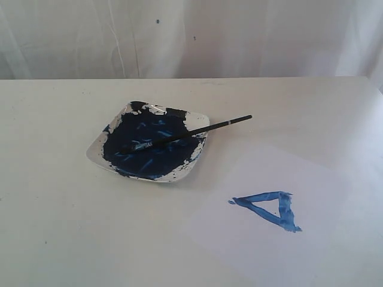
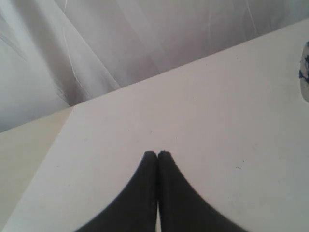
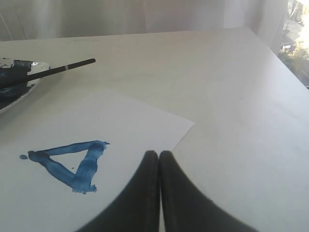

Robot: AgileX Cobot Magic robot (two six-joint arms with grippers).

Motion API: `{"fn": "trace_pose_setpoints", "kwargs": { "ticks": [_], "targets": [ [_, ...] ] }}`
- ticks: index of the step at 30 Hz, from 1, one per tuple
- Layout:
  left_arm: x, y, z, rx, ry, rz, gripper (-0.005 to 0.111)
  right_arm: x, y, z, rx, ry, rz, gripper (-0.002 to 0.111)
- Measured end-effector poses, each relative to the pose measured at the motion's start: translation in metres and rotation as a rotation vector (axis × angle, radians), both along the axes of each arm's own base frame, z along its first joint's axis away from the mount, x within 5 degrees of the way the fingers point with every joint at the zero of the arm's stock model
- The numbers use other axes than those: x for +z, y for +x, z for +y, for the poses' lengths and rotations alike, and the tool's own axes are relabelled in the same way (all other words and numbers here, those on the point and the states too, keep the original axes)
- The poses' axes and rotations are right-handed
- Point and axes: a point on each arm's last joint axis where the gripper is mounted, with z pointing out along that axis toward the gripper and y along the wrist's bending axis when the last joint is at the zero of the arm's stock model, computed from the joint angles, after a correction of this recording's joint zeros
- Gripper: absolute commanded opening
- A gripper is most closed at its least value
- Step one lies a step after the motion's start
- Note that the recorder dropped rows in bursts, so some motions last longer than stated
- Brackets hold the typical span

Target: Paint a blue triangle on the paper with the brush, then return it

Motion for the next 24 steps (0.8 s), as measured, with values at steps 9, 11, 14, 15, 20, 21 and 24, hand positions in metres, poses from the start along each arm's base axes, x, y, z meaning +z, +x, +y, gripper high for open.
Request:
{"fn": "trace_pose_setpoints", "kwargs": {
  "ticks": [9,11,14,15,20,21,24],
  "targets": [
    [-0.094,0.049,-0.005,0.007,-0.306,-0.006,0.0,0.0,0.0,0.0,0.0,0.0,0.0,0.0],
    [-0.116,0.052,-0.006,0.026,-0.38,0.029,0.0,0.0,0.0,0.0,0.0,0.0,0.0,0.0],
    [-0.138,0.053,-0.006,0.078,-0.523,0.073,0.0,0.0,0.0,0.0,0.0,0.0,0.0,0.0],
    [-0.14,0.053,-0.006,0.093,-0.56,0.08,0.0,0.0,0.0,0.0,0.0,0.0,0.0,0.0],
    [-0.141,0.053,-0.007,0.102,-0.635,0.083,0.0,0.0,0.0,0.0,0.0,0.0,0.0,0.0],
    [-0.141,0.053,-0.007,0.102,-0.635,0.083,0.0,0.0,0.0,0.0,0.0,0.0,0.0,0.0],
    [-0.141,0.053,-0.008,0.087,-0.604,0.089,0.0,0.0,0.0,0.0,0.0,0.002,0.0,0.0]
  ]
}}
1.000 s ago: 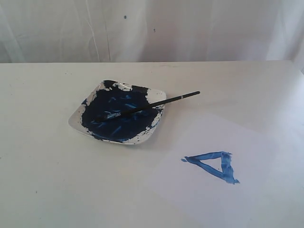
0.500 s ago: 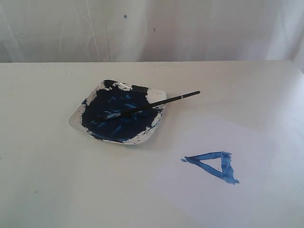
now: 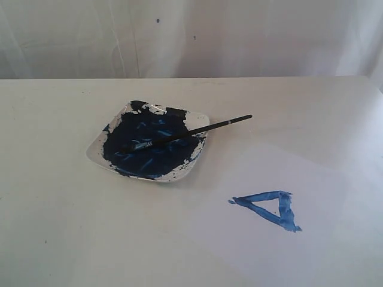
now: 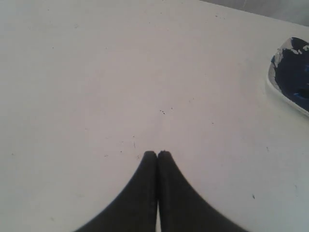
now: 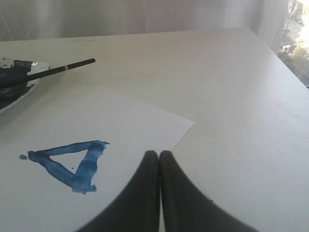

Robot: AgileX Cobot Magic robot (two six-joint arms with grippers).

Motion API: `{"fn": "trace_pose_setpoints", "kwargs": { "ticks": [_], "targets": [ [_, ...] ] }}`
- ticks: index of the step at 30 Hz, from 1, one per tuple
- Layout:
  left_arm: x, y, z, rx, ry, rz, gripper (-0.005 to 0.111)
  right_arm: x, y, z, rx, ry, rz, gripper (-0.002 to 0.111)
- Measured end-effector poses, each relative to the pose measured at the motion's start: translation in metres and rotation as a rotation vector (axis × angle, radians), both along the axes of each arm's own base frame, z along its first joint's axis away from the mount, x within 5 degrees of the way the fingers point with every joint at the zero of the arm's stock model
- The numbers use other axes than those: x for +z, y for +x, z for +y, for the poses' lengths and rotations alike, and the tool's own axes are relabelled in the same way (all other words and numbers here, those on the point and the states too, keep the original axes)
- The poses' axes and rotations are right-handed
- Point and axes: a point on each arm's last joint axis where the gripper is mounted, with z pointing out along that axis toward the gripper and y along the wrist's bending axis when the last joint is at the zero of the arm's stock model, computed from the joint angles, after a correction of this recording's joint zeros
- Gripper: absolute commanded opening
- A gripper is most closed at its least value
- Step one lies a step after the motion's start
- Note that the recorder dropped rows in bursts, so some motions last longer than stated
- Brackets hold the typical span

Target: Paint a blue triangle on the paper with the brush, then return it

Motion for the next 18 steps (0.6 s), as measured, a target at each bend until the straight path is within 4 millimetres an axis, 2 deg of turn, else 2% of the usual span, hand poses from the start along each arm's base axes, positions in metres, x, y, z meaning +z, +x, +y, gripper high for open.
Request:
{"fn": "trace_pose_setpoints", "kwargs": {
  "ticks": [6,18],
  "targets": [
    [0.0006,0.0007,-0.0077,-0.18,0.252,0.008,0.0,0.0,0.0,0.0,0.0,0.0,0.0,0.0],
    [0.0009,0.0008,-0.0075,-0.162,0.246,0.006,0.0,0.0,0.0,0.0,0.0,0.0,0.0,0.0]
  ]
}}
